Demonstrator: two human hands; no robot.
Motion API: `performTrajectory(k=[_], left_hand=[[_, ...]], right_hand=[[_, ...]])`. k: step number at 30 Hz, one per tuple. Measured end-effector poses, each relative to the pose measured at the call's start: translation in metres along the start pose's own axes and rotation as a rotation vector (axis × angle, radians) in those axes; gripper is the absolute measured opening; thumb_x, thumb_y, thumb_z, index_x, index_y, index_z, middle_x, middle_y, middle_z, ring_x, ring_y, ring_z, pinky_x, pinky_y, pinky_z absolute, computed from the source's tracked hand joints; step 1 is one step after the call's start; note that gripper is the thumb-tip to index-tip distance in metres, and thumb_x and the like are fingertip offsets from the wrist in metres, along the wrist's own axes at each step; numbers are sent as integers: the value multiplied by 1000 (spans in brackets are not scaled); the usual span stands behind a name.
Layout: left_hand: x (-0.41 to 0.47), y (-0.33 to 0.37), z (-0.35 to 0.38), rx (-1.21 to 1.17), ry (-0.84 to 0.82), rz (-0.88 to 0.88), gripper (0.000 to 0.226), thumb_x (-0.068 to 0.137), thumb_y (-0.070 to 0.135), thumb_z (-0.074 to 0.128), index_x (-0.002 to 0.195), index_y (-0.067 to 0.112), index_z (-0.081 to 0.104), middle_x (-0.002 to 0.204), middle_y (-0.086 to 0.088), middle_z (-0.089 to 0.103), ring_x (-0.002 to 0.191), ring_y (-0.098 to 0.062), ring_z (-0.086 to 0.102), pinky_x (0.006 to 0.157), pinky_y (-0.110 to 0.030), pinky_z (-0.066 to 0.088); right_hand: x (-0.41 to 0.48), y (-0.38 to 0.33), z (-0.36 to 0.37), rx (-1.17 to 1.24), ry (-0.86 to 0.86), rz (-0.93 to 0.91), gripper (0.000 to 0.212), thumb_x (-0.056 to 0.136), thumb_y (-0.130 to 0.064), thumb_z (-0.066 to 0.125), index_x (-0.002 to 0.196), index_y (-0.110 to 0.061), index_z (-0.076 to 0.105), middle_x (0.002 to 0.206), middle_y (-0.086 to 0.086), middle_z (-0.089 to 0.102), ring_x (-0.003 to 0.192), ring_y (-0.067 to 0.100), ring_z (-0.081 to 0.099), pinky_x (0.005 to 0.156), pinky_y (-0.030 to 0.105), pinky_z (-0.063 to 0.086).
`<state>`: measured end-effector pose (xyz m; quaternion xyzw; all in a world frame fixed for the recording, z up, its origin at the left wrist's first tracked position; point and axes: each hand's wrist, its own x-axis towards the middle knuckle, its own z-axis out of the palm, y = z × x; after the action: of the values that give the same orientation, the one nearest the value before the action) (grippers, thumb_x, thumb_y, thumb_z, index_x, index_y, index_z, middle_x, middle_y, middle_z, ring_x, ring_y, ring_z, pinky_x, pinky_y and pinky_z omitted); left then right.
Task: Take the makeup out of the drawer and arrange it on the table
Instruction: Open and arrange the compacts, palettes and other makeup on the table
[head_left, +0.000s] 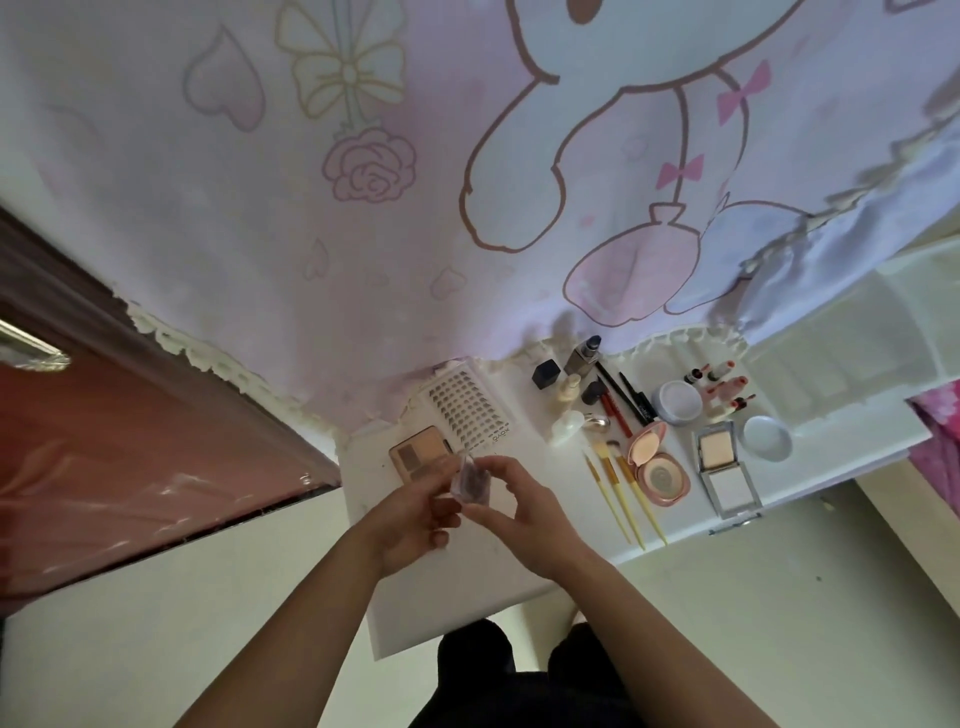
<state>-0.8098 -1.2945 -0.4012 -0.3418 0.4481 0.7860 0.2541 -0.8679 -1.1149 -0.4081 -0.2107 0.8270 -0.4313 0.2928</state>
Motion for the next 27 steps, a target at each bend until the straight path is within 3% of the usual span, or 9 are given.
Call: performTrajectory(k=[3, 8, 13, 17, 20, 23, 25, 27], left_hand=[[-8, 3, 2, -84, -18, 53, 65, 81, 51, 75, 133, 14, 61, 105, -12, 56, 67, -11, 52, 57, -24, 43], [-22, 2, 15, -260, -5, 95, 51, 88, 36, 69, 128, 5, 63, 99, -15, 64, 72, -16, 57, 65, -28, 50], [-32, -2, 38, -317, 11, 143, 36, 88, 29, 70, 116, 7, 66, 95, -13, 65, 75, -18, 55, 66, -27, 50], [-37, -10, 63, -422, 34, 182, 34, 83, 26, 74, 111, 7, 68, 90, -12, 66, 71, -17, 54, 64, -26, 50], [-38, -15, 81, -419, 22, 217, 57, 63, 30, 93, 111, 10, 70, 90, -12, 67, 72, -17, 54, 65, -27, 50], [-36, -21, 104, -335, 90, 244, 68, 56, 35, 95, 116, 14, 71, 101, -15, 67, 85, -24, 56, 75, -36, 52], [-39, -25, 120, -279, 117, 253, 58, 64, 37, 89, 116, 19, 72, 108, -16, 67, 95, -28, 59, 83, -42, 54], [-42, -29, 133, -253, 102, 271, 50, 76, 33, 81, 122, 16, 69, 110, -17, 67, 94, -28, 63, 82, -41, 55]], right_hand=[[-3, -10, -9, -28, -21, -73, 48, 91, -41, 69, 134, -33, 48, 133, -15, 59, 123, 3, 54, 104, 22, 42], [-10, -24, -26, -80, -78, -184, 57, 95, -41, 65, 145, -33, 41, 142, -13, 54, 126, 3, 52, 105, 25, 44], [-22, -24, -47, -144, -123, -306, 60, 100, -33, 59, 154, -23, 36, 154, -9, 42, 135, -10, 29, 109, 3, 19], [-33, -21, -64, -218, -151, -420, 59, 104, -42, 45, 155, -17, 32, 159, -1, 36, 146, 4, 28, 121, 21, 22], [-42, -17, -76, -284, -142, -458, 65, 103, -53, 30, 157, -17, 27, 160, 1, 35, 147, 13, 32, 120, 34, 30], [-56, -12, -92, -274, -115, -442, 60, 103, -37, 47, 157, -20, 27, 152, -2, 47, 138, 12, 41, 115, 24, 30], [-62, -7, -103, -261, -89, -424, 65, 97, -32, 57, 155, -19, 31, 144, -1, 55, 132, 12, 47, 111, 21, 33], [-65, -1, -112, -262, -82, -425, 72, 91, -32, 64, 155, -18, 33, 142, -1, 57, 130, 12, 50, 107, 17, 32]])
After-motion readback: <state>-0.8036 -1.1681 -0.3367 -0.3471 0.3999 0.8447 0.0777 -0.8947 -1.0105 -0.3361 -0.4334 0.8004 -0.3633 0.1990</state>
